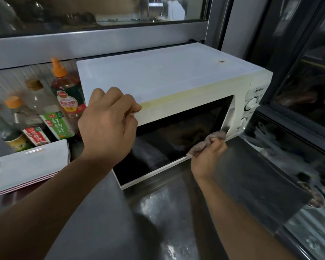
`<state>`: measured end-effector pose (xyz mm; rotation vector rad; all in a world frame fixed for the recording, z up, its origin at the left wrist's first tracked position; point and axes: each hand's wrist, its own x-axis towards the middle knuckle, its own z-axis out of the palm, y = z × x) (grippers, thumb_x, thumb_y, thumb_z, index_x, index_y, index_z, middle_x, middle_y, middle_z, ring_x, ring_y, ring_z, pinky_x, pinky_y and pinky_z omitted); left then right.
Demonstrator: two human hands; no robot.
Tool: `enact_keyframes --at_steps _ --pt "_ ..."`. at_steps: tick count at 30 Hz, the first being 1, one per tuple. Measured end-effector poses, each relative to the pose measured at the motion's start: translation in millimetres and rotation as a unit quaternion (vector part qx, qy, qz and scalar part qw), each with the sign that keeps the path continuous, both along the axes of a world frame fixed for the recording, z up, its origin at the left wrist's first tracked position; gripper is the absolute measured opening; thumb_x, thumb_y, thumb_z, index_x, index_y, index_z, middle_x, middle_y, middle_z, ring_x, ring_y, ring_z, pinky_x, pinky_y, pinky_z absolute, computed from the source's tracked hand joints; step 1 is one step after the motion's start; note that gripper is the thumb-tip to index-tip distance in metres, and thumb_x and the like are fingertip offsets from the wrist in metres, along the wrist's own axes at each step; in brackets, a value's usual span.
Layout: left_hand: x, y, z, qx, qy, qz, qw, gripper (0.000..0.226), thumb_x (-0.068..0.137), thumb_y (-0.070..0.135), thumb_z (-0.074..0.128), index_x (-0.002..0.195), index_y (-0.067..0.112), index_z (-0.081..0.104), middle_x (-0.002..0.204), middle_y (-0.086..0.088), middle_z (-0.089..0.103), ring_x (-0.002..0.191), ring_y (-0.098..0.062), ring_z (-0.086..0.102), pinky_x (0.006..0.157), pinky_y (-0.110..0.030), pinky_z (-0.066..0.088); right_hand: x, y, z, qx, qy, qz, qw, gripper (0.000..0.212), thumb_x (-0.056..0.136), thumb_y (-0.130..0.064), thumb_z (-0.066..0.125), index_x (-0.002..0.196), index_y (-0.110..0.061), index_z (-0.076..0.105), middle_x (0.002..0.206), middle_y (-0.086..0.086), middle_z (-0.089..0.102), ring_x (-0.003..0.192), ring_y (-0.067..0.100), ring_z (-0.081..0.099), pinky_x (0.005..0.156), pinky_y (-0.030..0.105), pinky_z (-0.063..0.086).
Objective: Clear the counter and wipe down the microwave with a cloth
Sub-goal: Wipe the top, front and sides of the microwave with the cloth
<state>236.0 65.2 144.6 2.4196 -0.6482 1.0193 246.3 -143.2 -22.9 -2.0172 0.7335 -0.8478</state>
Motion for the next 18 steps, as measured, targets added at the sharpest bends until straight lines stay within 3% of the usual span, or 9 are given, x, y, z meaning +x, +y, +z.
enact_keyframes --at_steps 2,5,9,13,16,18 --pt "0 0 1 0.000 0.000 -0.001 1.000 0.022 0.078 0.004 0.049 0.086 0.009 0.070 0.081 -0.005 0.061 0.077 -0.027 0.048 0.049 -0.032 0.033 0 -5 10 0.008 -0.024 0.020 0.999 0.036 0.074 0.016 0.048 0.108 0.008 0.045 0.123 0.025 0.037 0.105 0.036 0.047 0.084 0.030 0.047" --pt "-1 0 2 -0.001 0.007 -0.006 1.000 0.023 0.078 0.003 0.049 0.086 0.008 0.070 0.081 -0.006 0.061 0.076 -0.028 0.048 0.050 -0.032 0.034 0 -11 46 -0.009 -0.069 0.025 0.997 0.023 0.077 0.010 0.044 0.095 -0.003 0.049 0.100 0.009 0.043 0.090 0.010 0.043 0.076 0.012 0.039" --pt "-1 1 2 -0.008 0.014 -0.008 1.000 0.023 0.077 0.001 0.051 0.087 0.009 0.070 0.083 -0.005 0.061 0.077 -0.027 0.047 0.050 -0.029 0.033 6 -1 92 -0.070 -0.168 0.031 0.983 0.040 0.071 0.013 0.051 0.108 -0.002 0.046 0.114 0.009 0.035 0.106 0.020 0.044 0.089 -0.001 0.025" --pt "0 0 -1 -0.011 0.008 -0.006 1.000 0.023 0.077 0.000 0.051 0.086 0.008 0.070 0.082 -0.005 0.061 0.075 -0.026 0.046 0.049 -0.033 0.036 6 9 80 -0.072 -0.170 0.028 0.983 0.043 0.072 0.012 0.053 0.113 0.002 0.045 0.128 0.022 0.036 0.123 0.033 0.039 0.103 0.019 0.028" --pt "2 0 -1 -0.008 0.006 -0.010 1.000 0.023 0.078 0.003 0.050 0.087 0.008 0.070 0.081 -0.005 0.061 0.076 -0.026 0.045 0.050 -0.035 0.036 -3 20 32 -0.058 -0.140 0.023 0.988 0.042 0.064 0.016 0.047 0.105 0.007 0.046 0.119 0.026 0.039 0.113 0.034 0.041 0.100 0.022 0.031" --pt "1 1 -1 -0.005 0.005 -0.008 1.000 0.023 0.078 0.004 0.049 0.087 0.008 0.070 0.081 -0.005 0.060 0.077 -0.026 0.045 0.050 -0.033 0.034 -9 25 3 -0.029 -0.078 0.044 0.996 0.037 0.066 0.011 0.050 0.102 0.005 0.046 0.115 0.023 0.040 0.104 0.029 0.041 0.095 0.033 0.040"
